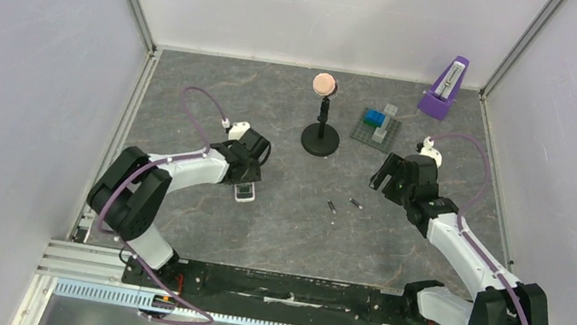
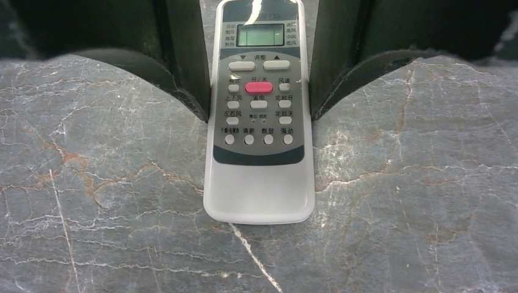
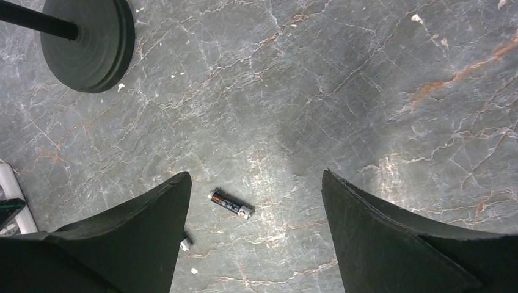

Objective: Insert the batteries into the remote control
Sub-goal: Pick up the remote control from the center of the board.

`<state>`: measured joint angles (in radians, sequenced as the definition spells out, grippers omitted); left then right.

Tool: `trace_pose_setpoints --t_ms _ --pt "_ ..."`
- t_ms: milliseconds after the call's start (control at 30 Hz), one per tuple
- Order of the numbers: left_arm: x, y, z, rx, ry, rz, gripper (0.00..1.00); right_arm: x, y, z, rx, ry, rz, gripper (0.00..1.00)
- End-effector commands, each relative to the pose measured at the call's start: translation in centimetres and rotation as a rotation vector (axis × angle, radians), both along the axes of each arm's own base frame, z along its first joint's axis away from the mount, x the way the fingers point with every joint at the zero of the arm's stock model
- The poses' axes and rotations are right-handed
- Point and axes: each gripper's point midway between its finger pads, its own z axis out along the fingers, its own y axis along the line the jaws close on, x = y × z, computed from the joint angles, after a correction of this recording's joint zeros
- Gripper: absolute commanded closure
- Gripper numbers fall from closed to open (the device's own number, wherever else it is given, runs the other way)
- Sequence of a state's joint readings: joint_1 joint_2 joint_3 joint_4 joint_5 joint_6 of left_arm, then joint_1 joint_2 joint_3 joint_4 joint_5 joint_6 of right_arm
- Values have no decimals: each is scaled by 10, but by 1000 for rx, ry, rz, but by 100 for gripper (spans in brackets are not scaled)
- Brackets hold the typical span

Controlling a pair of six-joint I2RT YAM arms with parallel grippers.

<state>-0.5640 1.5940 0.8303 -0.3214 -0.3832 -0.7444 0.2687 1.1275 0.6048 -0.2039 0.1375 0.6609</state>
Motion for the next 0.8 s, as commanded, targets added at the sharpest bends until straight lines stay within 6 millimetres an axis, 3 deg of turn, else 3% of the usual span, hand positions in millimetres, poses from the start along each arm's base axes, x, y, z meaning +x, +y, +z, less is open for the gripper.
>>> trace_pose_setpoints --t_ms 0,67,167,300,500,667,767 --pt "-21 14 -16 79 107 9 53 12 8 21 9 -61 15 19" --pt "-19 9 -9 58 94 -16 77 11 13 24 13 -67 33 19" --pt "-13 -8 16 -17 50 -89 97 11 25 28 20 -76 82 18" --pt "-6 -34 62 -133 -48 -238 98 12 50 39 51 -114 192 18" --pt "-17 -76 133 -340 -230 -531 98 -1 119 83 175 -266 513 17" --pt "-33 -91 173 -424 -343 -688 98 -21 169 128 288 -379 690 14" --pt "-42 -96 191 -459 -390 -760 98 -30 187 153 359 -419 714 13"
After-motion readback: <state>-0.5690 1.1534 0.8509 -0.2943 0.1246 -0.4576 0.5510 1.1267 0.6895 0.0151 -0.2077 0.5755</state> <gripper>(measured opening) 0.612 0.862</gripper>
